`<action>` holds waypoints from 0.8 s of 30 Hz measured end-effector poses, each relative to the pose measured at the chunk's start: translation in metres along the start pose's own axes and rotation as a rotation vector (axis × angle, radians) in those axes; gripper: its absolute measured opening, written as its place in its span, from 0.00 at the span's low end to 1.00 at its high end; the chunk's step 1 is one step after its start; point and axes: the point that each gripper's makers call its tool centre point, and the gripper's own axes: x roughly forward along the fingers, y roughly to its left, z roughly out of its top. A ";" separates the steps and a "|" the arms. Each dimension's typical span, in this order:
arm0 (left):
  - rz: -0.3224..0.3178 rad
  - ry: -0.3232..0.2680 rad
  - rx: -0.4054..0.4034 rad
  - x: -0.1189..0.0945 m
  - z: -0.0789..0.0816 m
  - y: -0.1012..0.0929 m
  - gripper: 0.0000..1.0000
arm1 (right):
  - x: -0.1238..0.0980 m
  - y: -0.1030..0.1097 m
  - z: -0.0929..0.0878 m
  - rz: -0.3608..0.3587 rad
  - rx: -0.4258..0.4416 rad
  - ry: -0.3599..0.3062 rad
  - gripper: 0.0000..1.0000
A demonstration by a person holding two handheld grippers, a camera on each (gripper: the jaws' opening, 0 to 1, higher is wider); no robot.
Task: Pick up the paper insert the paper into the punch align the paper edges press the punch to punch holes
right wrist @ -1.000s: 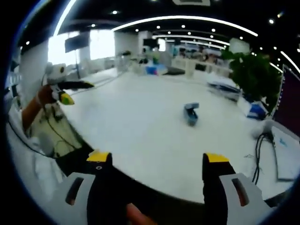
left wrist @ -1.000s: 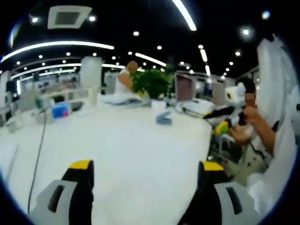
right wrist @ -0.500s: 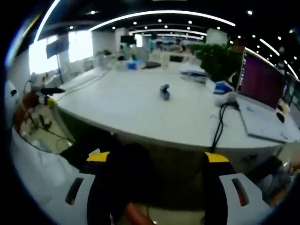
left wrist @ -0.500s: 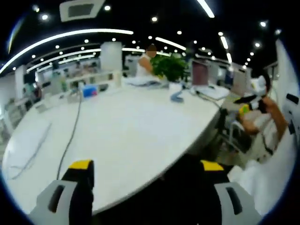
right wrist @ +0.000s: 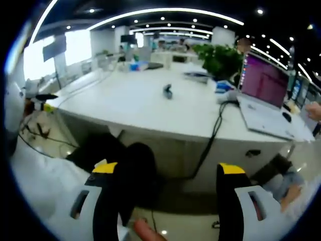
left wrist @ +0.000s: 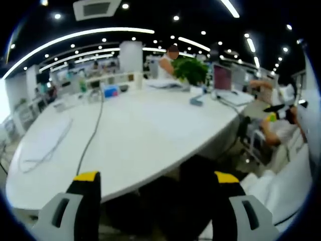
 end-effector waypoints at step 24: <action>0.000 -0.008 0.022 0.003 0.006 -0.007 0.89 | 0.005 0.005 0.009 0.010 -0.028 -0.014 0.79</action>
